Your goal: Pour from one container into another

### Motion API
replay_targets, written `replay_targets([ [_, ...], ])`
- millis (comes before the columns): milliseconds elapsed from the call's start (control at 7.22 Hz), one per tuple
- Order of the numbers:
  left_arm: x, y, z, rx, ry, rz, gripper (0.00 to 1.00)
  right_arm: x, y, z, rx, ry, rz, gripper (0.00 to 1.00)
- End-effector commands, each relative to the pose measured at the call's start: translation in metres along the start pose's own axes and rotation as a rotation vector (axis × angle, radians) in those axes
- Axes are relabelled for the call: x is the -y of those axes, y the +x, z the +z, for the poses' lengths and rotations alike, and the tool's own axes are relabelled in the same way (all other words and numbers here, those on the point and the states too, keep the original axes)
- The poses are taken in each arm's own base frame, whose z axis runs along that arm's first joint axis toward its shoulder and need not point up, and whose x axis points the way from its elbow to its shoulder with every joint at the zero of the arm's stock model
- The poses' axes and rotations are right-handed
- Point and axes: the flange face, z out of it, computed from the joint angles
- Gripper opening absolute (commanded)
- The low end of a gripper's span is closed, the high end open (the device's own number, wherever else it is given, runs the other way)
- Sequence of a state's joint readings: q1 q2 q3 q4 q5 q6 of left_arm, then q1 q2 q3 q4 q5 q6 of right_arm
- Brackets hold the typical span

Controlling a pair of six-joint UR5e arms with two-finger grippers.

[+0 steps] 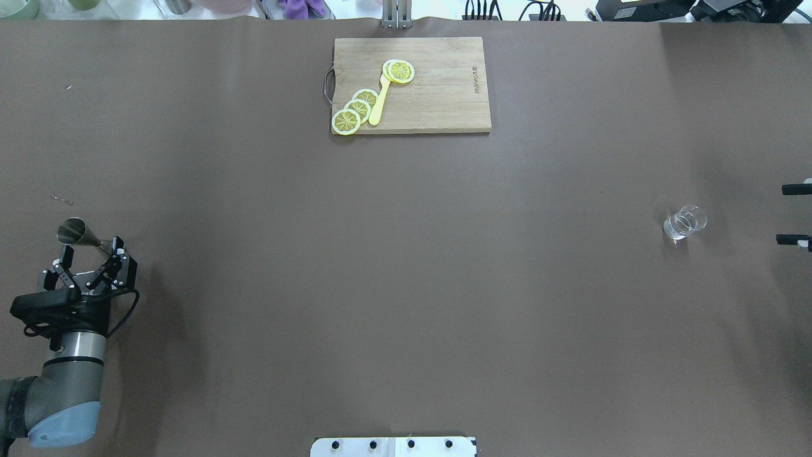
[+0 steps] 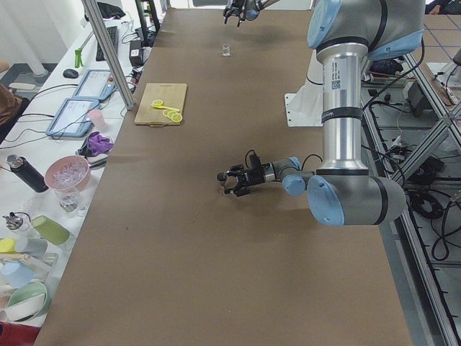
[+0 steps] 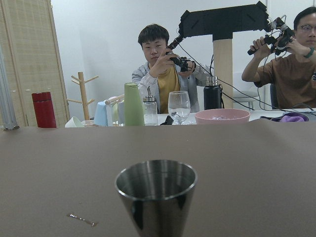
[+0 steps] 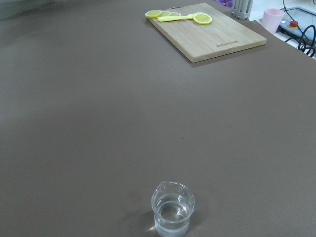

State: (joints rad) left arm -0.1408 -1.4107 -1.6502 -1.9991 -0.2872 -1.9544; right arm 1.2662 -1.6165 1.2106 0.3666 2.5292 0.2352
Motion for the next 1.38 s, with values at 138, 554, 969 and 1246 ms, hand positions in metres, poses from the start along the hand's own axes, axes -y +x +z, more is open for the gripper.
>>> replay_targets([
  [138, -0.004, 0.005, 0.001, -0.005, 0.011, -0.012, 0.87, -0.015, 0.002, -0.001, -0.084, 0.033, 0.022, 0.99],
  [554, -0.004, 0.001, 0.002, -0.002, 0.014, -0.007, 0.64, -0.031, -0.008, 0.021, -0.164, 0.028, 0.043, 0.96],
  [969, -0.001, 0.003, 0.002, -0.002, 0.015, -0.017, 0.22, -0.030, -0.010, 0.042, -0.219, 0.043, 0.056, 0.96],
  [1246, 0.003, 0.002, 0.006, 0.005, 0.019, -0.016, 0.00, -0.030, -0.012, 0.045, -0.196, 0.042, 0.064, 0.92],
])
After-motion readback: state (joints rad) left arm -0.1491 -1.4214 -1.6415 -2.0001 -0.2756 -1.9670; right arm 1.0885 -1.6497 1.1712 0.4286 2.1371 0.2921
